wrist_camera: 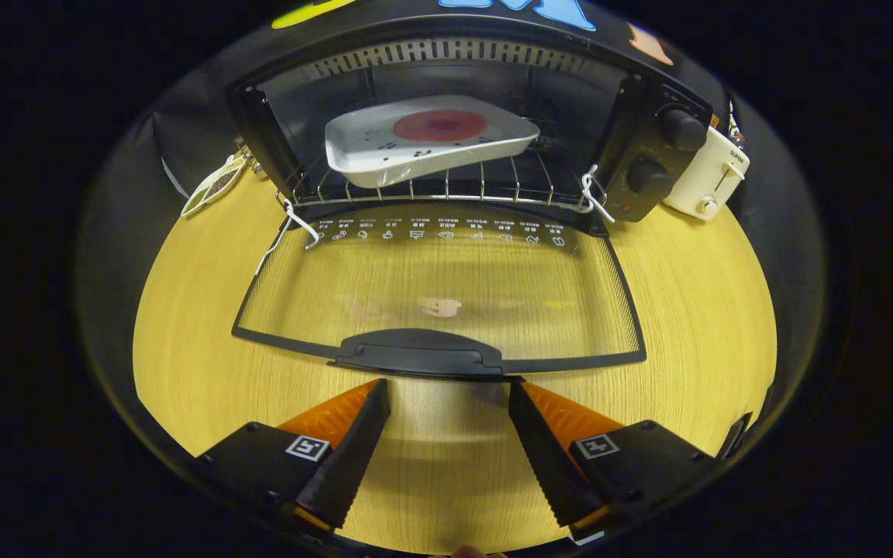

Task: Open the toaster oven, put the food inside, and close the toaster oven door.

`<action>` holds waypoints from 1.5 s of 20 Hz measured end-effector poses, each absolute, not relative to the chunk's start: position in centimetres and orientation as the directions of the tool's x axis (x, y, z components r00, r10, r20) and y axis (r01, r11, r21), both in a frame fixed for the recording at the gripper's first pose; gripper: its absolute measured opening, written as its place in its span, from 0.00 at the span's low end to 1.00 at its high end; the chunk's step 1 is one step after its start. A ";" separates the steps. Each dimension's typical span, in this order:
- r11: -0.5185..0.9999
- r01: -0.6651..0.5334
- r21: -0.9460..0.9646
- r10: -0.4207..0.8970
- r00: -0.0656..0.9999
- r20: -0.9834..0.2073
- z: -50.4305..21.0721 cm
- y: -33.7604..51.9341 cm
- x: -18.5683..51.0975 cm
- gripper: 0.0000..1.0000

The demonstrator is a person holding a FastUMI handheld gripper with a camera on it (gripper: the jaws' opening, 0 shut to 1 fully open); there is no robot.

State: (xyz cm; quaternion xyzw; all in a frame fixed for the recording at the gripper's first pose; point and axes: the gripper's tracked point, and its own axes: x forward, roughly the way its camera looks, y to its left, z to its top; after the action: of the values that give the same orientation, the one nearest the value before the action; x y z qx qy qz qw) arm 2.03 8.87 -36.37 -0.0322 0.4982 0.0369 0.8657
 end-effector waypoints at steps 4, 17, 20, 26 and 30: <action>0.996 -0.084 0.003 0.045 0.498 -0.866 -35.7 9.1 2.1 0.99; 0.981 -0.185 0.066 0.176 0.677 -0.714 -25.1 8.7 4.6 0.99; 0.981 -0.183 0.062 0.177 0.724 -0.666 -22.8 8.5 5.4 0.99; 0.991 -0.137 0.000 0.120 0.873 -0.474 -16.7 4.7 6.9 0.99; 0.997 -0.077 -0.032 0.064 0.954 -0.292 -10.4 0.9 6.2 0.99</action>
State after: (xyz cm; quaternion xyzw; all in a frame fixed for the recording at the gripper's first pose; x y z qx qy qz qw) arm 6.15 0.91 -10.38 -0.0215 0.1467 0.0358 0.9883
